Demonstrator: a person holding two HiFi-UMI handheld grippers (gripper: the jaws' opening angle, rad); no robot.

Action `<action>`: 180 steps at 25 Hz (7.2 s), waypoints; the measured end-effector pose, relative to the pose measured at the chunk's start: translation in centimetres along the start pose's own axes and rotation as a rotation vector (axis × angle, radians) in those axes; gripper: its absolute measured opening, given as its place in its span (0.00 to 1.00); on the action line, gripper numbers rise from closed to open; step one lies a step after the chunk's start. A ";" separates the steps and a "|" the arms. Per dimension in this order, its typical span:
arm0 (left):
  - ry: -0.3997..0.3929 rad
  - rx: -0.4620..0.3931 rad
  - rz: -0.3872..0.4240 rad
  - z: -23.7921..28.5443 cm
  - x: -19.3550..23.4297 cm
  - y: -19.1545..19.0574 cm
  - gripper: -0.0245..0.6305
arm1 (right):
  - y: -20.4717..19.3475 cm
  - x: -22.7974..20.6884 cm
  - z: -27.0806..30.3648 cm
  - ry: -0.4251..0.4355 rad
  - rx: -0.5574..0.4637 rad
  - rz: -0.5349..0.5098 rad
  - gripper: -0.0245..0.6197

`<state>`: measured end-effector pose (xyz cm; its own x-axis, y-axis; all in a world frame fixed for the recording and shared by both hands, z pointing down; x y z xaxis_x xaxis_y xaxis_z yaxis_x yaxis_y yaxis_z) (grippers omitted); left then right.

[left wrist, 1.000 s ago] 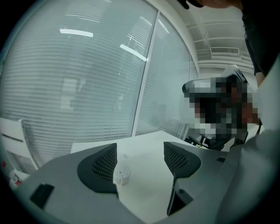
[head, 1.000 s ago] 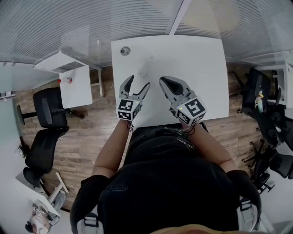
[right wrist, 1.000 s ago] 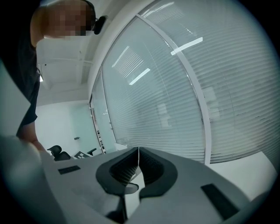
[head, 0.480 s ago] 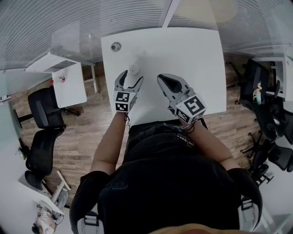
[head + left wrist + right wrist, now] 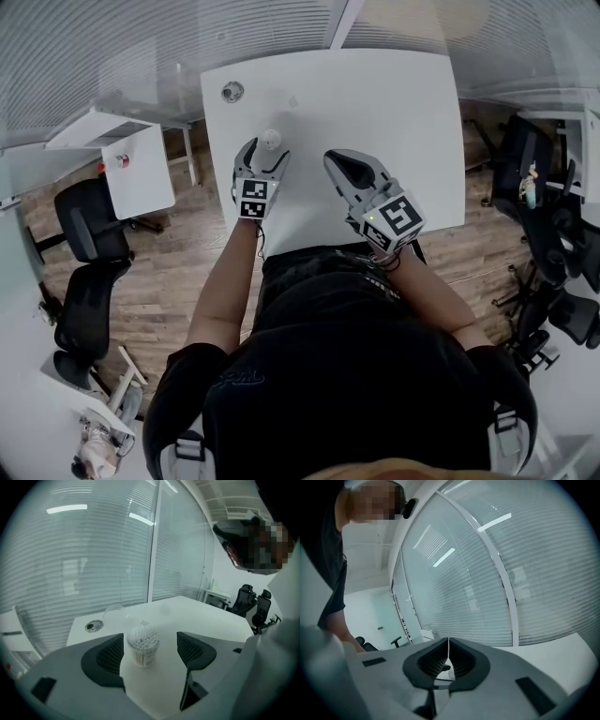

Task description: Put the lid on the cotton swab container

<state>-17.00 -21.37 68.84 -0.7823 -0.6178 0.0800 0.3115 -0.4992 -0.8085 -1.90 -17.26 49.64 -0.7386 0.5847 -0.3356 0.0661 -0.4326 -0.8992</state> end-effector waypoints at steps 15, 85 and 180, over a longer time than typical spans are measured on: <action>0.036 0.070 0.076 3.1 0.1 -2.8 0.58 | -1.2 -1.5 -0.2 -0.019 0.026 0.041 0.08; -0.181 0.106 0.141 -14.2 -6.5 7.4 0.45 | 0.4 9.8 -3.2 0.096 -0.014 -0.067 0.08; -0.132 0.117 0.313 -14.8 -30.1 12.2 0.45 | 1.5 4.8 -20.6 0.615 0.197 0.002 0.41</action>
<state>2.32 0.13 47.93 -0.5653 -0.8210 -0.0802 0.5907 -0.3351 -0.7340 8.47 -1.00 40.92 -0.2153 0.8450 -0.4895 -0.1008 -0.5178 -0.8496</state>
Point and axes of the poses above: the fingertips, and each gripper's own axes: z forward along the fingers, x to its left, y out of its top, the point moved 4 cm from there along -z, backward along the fingers, and after that the axes turned 1 degree about z, right-handed, at the moved point
